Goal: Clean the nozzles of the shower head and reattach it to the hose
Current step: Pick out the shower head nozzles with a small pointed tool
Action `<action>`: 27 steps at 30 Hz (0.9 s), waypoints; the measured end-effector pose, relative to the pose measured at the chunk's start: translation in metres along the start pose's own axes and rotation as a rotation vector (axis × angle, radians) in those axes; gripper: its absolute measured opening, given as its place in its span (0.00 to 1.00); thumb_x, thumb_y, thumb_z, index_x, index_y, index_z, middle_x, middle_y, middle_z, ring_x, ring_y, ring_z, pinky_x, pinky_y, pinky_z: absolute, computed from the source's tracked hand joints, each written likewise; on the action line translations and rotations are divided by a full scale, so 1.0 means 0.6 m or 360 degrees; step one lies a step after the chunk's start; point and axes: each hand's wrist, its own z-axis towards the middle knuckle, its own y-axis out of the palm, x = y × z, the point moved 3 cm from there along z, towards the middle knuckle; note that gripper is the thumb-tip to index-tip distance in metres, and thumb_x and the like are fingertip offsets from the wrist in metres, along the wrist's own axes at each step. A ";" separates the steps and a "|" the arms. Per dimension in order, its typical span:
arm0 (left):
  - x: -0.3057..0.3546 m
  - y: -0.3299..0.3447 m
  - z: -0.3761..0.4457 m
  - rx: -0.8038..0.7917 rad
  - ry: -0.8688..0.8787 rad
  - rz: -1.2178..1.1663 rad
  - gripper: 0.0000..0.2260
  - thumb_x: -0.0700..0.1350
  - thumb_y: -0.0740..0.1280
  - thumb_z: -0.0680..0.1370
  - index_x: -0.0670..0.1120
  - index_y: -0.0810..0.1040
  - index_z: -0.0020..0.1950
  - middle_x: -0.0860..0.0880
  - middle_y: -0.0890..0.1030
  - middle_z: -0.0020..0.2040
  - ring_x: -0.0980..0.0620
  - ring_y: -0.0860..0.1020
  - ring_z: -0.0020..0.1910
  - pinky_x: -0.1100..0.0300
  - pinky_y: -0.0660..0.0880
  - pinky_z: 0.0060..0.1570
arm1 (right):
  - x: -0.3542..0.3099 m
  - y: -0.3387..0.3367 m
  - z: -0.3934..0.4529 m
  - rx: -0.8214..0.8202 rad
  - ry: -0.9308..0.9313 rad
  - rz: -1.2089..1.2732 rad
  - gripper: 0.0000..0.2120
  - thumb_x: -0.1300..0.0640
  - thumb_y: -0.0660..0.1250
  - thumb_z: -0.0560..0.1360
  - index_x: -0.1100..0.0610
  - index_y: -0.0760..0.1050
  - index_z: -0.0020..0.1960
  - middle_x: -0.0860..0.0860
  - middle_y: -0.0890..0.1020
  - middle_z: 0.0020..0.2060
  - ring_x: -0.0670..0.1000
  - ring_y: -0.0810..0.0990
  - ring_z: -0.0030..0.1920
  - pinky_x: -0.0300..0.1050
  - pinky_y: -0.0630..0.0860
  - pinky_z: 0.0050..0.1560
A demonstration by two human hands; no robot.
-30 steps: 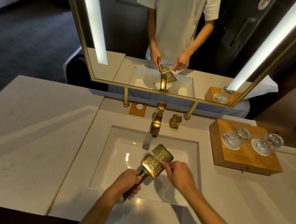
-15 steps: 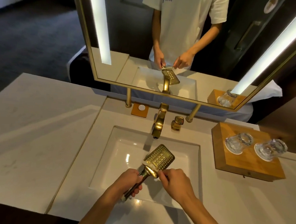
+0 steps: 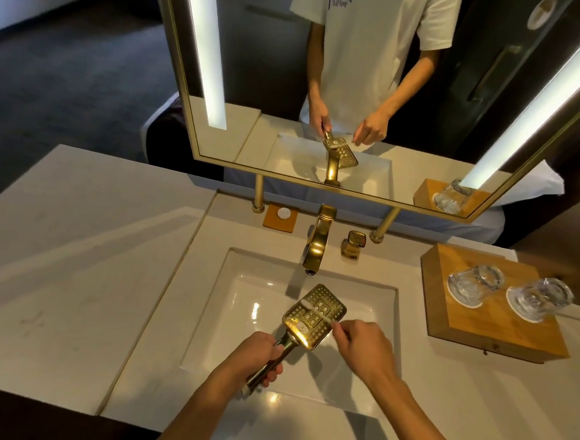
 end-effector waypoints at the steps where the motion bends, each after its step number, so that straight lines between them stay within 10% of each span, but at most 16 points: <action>1: -0.001 0.001 -0.001 -0.0003 -0.0004 -0.0003 0.09 0.42 0.59 0.81 0.40 0.76 0.49 0.45 0.81 0.33 0.50 0.76 0.28 0.58 0.72 0.31 | 0.010 -0.008 0.013 0.0026 0.0073 0.0025 0.23 0.43 0.58 0.80 0.47 0.69 0.27 0.46 0.72 0.23 0.46 0.72 0.26 0.42 0.64 0.26; 8: 0.010 0.002 -0.008 -0.0023 -0.0002 -0.0014 0.09 0.41 0.59 0.82 0.39 0.77 0.51 0.44 0.81 0.35 0.49 0.76 0.29 0.58 0.73 0.31 | 0.035 -0.022 0.046 0.0148 0.0344 0.0193 0.25 0.44 0.61 0.79 0.53 0.71 0.25 0.50 0.75 0.24 0.53 0.75 0.28 0.43 0.67 0.28; 27: 0.017 0.007 -0.006 -0.0037 -0.0010 -0.0041 0.09 0.40 0.58 0.82 0.38 0.76 0.50 0.43 0.79 0.34 0.50 0.75 0.27 0.59 0.71 0.27 | -0.010 0.003 0.004 -0.0124 -0.0139 -0.0041 0.22 0.42 0.57 0.79 0.48 0.70 0.28 0.46 0.73 0.23 0.46 0.72 0.25 0.38 0.61 0.25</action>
